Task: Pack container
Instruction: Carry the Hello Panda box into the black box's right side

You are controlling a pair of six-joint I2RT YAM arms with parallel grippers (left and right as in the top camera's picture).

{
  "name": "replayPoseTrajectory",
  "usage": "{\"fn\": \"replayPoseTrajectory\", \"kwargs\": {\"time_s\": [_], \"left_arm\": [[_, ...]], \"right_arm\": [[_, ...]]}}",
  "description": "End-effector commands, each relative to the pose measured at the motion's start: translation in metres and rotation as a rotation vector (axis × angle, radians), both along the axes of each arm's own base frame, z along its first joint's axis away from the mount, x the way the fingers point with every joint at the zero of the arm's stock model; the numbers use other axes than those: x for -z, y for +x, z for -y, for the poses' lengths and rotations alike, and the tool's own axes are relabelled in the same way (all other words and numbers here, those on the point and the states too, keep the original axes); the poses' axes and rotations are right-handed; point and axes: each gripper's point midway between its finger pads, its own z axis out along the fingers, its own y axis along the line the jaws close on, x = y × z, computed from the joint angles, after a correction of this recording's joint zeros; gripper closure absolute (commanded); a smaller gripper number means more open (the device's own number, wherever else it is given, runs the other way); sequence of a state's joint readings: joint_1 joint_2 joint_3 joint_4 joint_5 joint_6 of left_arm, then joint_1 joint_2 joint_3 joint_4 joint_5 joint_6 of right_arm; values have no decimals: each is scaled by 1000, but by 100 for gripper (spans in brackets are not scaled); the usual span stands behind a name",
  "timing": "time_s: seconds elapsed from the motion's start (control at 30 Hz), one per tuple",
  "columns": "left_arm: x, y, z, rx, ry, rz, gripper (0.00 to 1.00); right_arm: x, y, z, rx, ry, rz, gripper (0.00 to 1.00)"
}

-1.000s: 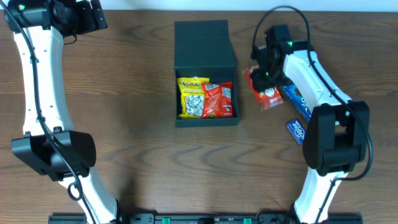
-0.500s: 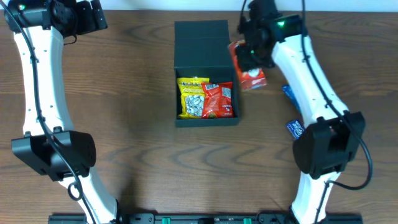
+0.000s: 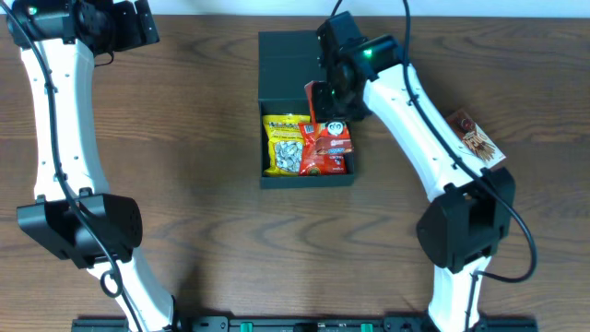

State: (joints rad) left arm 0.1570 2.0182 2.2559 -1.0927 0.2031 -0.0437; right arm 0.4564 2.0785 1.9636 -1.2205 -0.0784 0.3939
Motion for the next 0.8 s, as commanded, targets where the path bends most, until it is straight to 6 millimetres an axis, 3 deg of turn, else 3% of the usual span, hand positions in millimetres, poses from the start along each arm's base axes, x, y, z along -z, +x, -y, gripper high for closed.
{"fn": "replayPoseTrajectory", "kwargs": {"time_s": [0.0, 0.17, 0.5, 0.67, 0.77], "left_arm": [[6, 2, -3, 12, 12, -11, 5], [6, 2, -3, 12, 12, -11, 5], [6, 1, -3, 13, 11, -15, 5], [6, 1, -3, 13, 11, -15, 5], [6, 1, -3, 13, 11, -15, 5]], "right_arm": [[31, -10, -5, 63, -32, -83, 55], [52, -11, -5, 76, -62, -114, 56], [67, -8, 7, 137, -137, -118, 59], [70, -7, 10, 159, -160, -111, 49], [70, -7, 10, 161, -163, -109, 36]]}}
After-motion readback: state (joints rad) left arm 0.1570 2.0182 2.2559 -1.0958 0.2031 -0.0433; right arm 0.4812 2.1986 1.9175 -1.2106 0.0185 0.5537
